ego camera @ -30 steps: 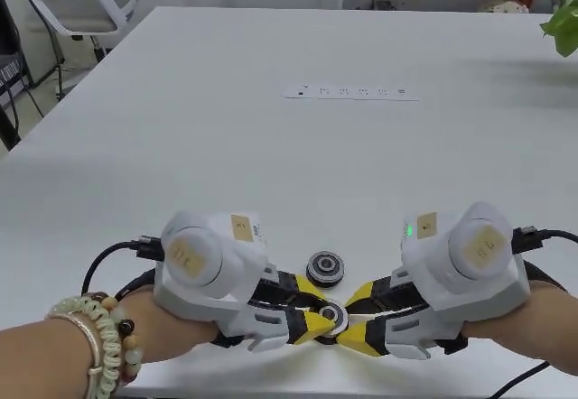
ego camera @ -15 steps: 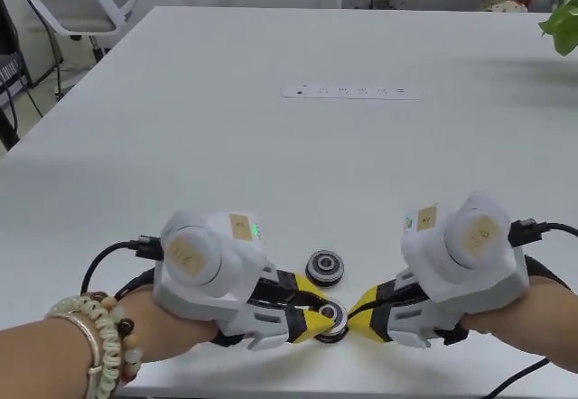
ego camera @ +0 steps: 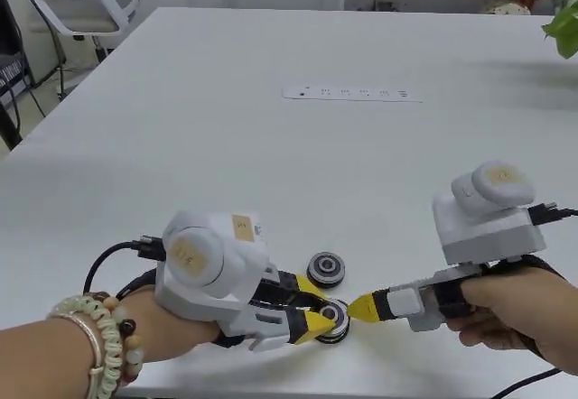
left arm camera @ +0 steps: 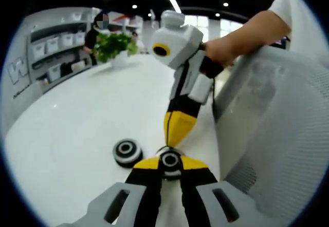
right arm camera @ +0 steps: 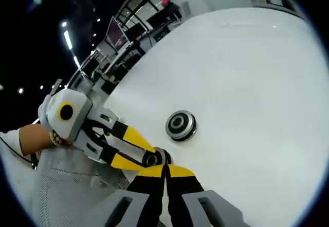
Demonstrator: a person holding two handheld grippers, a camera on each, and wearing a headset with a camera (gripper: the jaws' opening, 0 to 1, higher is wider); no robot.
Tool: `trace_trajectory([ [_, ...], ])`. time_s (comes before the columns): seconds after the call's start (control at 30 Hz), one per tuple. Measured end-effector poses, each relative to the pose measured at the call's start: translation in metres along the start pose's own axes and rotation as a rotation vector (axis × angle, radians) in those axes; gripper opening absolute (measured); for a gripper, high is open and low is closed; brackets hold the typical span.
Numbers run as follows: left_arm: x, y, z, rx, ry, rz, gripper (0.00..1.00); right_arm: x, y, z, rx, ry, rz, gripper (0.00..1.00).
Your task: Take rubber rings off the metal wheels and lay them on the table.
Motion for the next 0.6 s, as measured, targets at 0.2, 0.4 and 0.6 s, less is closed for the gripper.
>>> trace_trajectory([
  [0.2, 0.000, 0.000, 0.000, -0.001, 0.001, 0.001, 0.13, -0.001, 0.000, -0.004, 0.002, 0.003, 0.001, 0.00],
  [0.4, 0.000, 0.000, 0.000, 0.000, 0.000, 0.000, 0.13, -0.002, 0.000, -0.011, -0.018, -0.017, 0.010, 0.00],
  [0.6, 0.001, 0.000, 0.000, 0.000, 0.000, 0.001, 0.13, -0.003, -0.001, -0.013, -0.021, -0.029, 0.013, 0.00],
])
Point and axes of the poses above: the centre of the closed fingertips' face, and the gripper's own axes: x roughly backward along the fingers, z roughly to its right, y roughly out of its underside, the point moved 6 cm from there along x, roughly backward along the fingers, and after that the axes turned 15 degrees about -y, right-handed, at the moved point
